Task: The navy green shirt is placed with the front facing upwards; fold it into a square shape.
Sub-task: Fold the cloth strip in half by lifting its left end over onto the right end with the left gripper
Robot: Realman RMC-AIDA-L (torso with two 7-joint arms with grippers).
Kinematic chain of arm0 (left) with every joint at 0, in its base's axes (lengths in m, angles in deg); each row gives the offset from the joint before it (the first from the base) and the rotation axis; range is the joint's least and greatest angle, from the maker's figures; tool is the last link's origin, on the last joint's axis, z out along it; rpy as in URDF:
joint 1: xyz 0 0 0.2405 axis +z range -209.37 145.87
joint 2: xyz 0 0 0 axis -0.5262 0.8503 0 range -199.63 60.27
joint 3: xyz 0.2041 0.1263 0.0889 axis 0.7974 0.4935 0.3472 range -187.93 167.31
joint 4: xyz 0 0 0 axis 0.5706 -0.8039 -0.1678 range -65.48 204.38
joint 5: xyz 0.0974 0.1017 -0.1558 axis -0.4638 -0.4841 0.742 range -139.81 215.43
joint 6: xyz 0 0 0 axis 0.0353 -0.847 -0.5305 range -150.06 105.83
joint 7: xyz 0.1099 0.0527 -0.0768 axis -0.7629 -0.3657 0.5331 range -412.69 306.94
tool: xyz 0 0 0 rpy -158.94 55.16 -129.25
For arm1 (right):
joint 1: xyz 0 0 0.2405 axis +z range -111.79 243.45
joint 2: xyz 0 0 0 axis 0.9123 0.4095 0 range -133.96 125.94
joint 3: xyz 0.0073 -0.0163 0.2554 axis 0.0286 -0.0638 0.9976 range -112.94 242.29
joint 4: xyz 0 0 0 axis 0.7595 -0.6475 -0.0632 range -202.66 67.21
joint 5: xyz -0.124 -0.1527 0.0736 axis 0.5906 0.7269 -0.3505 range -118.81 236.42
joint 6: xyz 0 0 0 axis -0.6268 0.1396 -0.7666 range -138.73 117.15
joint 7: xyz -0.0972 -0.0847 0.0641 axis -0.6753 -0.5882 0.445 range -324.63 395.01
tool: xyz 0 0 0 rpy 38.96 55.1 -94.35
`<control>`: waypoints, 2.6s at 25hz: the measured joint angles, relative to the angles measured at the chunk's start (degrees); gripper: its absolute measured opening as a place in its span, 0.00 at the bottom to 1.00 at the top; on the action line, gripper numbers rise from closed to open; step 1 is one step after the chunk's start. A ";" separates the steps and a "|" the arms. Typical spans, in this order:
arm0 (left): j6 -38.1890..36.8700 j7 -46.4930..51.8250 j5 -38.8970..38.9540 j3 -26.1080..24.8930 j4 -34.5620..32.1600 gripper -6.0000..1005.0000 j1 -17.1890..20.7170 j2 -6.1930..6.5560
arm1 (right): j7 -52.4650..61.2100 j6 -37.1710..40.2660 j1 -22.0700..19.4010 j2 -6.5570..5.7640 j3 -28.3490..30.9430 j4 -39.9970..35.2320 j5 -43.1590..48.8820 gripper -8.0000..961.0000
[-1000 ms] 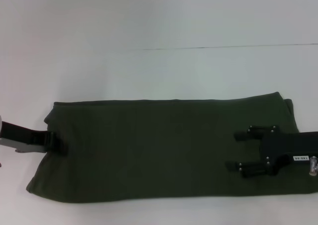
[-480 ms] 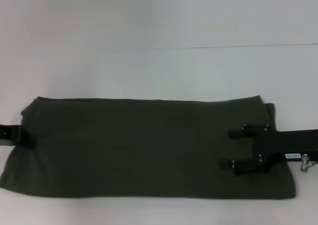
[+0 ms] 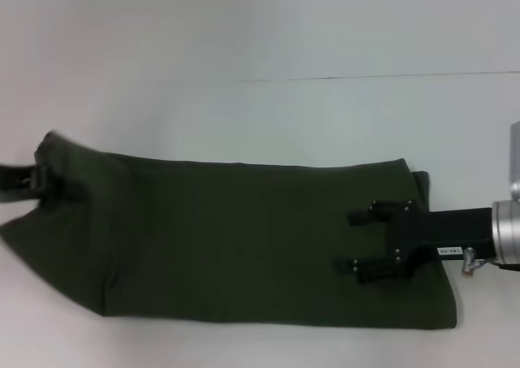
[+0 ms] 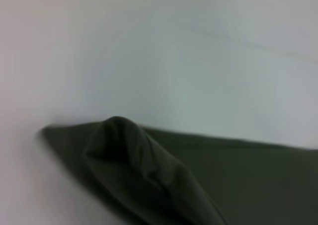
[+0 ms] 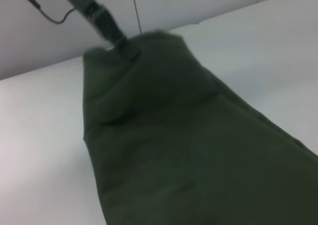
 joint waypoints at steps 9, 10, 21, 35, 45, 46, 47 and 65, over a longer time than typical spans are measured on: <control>-2.39 -0.57 6.56 0.29 0.58 0.09 -2.23 -3.55 | -3.37 -4.26 3.10 0.27 -0.09 6.89 -0.05 0.97; -2.38 -0.57 6.86 0.30 0.58 0.09 -2.40 -3.93 | -3.82 -4.97 3.53 0.30 -0.09 7.77 -0.10 0.97; 0.05 -0.58 8.98 1.50 0.77 0.11 -4.14 -8.09 | -5.94 -7.88 4.07 0.23 -0.33 11.21 -2.97 0.97; 3.68 0.77 15.40 7.50 2.86 0.13 -6.06 -9.28 | -5.42 -5.58 -4.25 -0.73 8.49 3.80 -3.07 0.97; 10.25 0.83 23.73 19.12 7.52 0.14 -6.55 -9.62 | -5.40 -5.12 -5.96 -1.03 9.66 3.71 -3.07 0.97; 11.03 0.78 24.97 20.12 8.20 0.15 -6.56 -9.65 | -5.40 -5.11 -5.99 -1.03 9.70 3.71 -3.07 0.97; 11.45 0.69 25.77 20.76 8.65 0.15 -6.56 -9.66 | -5.40 -5.12 -6.02 -1.05 9.72 3.71 -3.07 0.97; 22.39 -4.98 42.26 37.03 15.34 0.17 -7.02 -9.76 | -5.52 -5.81 -6.14 -1.05 9.76 3.65 -2.79 0.96</control>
